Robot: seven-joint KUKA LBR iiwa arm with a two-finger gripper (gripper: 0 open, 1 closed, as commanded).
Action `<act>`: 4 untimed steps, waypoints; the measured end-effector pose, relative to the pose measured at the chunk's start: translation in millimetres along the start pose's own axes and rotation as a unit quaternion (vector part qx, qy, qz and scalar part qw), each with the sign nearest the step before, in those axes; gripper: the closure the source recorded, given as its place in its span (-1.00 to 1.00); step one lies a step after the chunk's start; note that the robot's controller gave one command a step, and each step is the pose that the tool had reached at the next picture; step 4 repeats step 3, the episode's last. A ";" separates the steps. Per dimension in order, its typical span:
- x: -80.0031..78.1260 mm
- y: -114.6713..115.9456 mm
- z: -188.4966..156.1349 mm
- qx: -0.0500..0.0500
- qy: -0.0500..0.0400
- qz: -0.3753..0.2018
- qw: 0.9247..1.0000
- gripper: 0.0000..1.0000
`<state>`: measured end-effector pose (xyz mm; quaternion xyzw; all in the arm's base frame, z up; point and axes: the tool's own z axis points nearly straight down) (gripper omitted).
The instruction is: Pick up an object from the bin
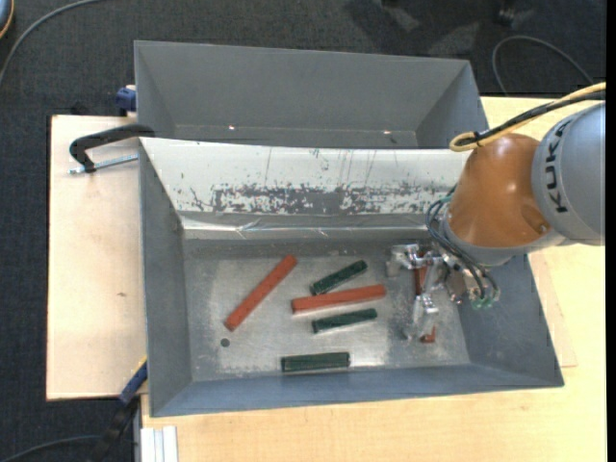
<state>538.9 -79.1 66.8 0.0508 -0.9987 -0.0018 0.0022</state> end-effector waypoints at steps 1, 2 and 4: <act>-16.9 99.2 -3.8 0.000 -0.004 -0.107 0.994 -1.00; -16.4 95.2 -3.7 0.002 -0.004 -0.104 0.995 1.00; -16.4 96.7 -169.3 0.003 -0.009 -0.108 0.994 1.00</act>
Offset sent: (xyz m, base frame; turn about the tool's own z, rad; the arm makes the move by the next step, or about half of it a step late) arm 0.0057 0.0953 0.0032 -0.2079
